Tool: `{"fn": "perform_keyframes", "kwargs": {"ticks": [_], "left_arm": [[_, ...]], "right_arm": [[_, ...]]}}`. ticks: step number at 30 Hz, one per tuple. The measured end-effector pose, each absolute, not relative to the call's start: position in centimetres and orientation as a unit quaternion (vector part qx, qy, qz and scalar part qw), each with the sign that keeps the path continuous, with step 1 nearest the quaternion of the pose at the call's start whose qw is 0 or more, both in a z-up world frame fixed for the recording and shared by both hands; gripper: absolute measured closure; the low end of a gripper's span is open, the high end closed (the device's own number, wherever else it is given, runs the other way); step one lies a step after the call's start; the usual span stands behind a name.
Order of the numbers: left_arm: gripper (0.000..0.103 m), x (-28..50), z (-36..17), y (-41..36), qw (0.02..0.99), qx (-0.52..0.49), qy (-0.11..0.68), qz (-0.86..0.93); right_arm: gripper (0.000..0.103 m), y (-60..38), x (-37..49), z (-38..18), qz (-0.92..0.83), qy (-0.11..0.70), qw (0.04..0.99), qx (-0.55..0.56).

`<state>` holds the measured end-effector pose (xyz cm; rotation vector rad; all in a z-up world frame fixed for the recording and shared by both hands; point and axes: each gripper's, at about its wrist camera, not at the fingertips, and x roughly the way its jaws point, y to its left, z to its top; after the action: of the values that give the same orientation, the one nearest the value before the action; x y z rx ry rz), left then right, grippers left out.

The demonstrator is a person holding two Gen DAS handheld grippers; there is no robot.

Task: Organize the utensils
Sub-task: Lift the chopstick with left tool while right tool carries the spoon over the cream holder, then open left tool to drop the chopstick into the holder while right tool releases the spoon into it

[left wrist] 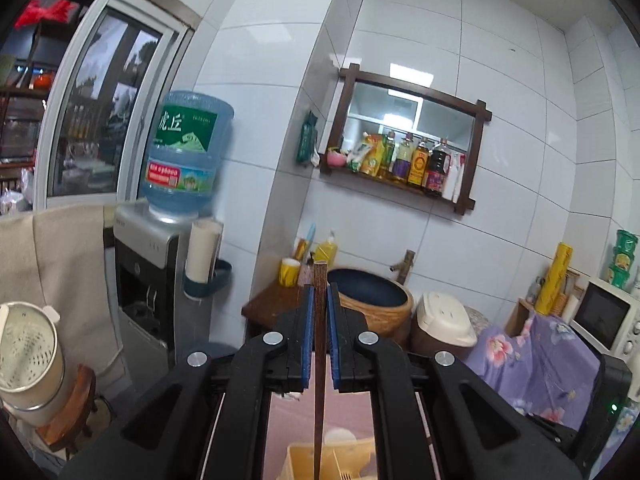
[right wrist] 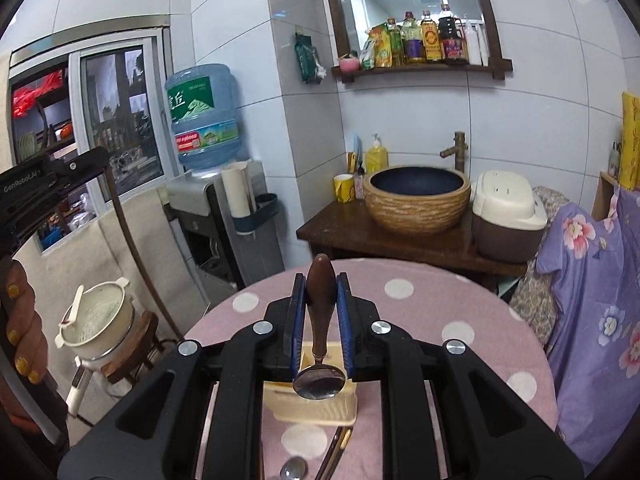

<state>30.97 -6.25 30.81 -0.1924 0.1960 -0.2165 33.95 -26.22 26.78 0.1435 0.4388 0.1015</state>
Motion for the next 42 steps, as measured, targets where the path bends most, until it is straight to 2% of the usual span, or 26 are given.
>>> {"fn": "perform_keyframes", "kwargs": {"ticks": [5,12,22,32,33,34,35,36,37,39,42], "left_arm": [[0.096,33.8,27.9,-8.7,0.988,-0.082,0.097,-0.085],[0.096,35.9,21.6,-9.2,0.980,-0.087,0.158,-0.085],[0.096,36.9,15.9,-8.6,0.967,-0.083,0.224,-0.091],[0.095,37.0,15.2,-7.6,0.964,-0.088,0.233,-0.092],[0.092,36.8,15.2,-7.4,0.963,-0.091,0.234,-0.095],[0.081,36.6,15.2,-7.3,0.963,-0.091,0.235,-0.097],[0.072,36.2,15.1,-7.1,0.963,-0.091,0.235,-0.098],[0.051,35.7,15.1,-6.8,0.963,-0.093,0.231,-0.098],[0.040,35.3,15.1,-6.5,0.964,-0.097,0.227,-0.098],[0.039,34.0,15.0,-5.7,0.965,-0.106,0.221,-0.095],[0.029,32.3,14.3,-4.5,0.961,-0.112,0.235,-0.095]], "right_arm": [[0.087,-25.6,36.2,24.8,0.035,0.217,0.974,0.061],[0.087,-25.2,37.7,18.8,0.043,0.258,0.963,0.066],[0.087,-24.4,38.6,13.9,0.045,0.296,0.952,0.057],[0.086,-24.3,38.3,13.3,0.042,0.280,0.958,0.049],[0.080,-24.3,38.0,13.4,0.043,0.276,0.959,0.047],[0.069,-24.4,37.7,13.5,0.043,0.269,0.961,0.047],[0.062,-24.5,37.3,13.6,0.042,0.264,0.962,0.047],[0.054,-24.6,36.8,13.8,0.041,0.256,0.965,0.049],[0.054,-24.6,36.4,13.9,0.039,0.250,0.966,0.049],[0.054,-24.8,35.4,14.1,0.034,0.243,0.968,0.046],[0.053,-25.2,33.6,14.1,0.014,0.237,0.970,0.045]]}}
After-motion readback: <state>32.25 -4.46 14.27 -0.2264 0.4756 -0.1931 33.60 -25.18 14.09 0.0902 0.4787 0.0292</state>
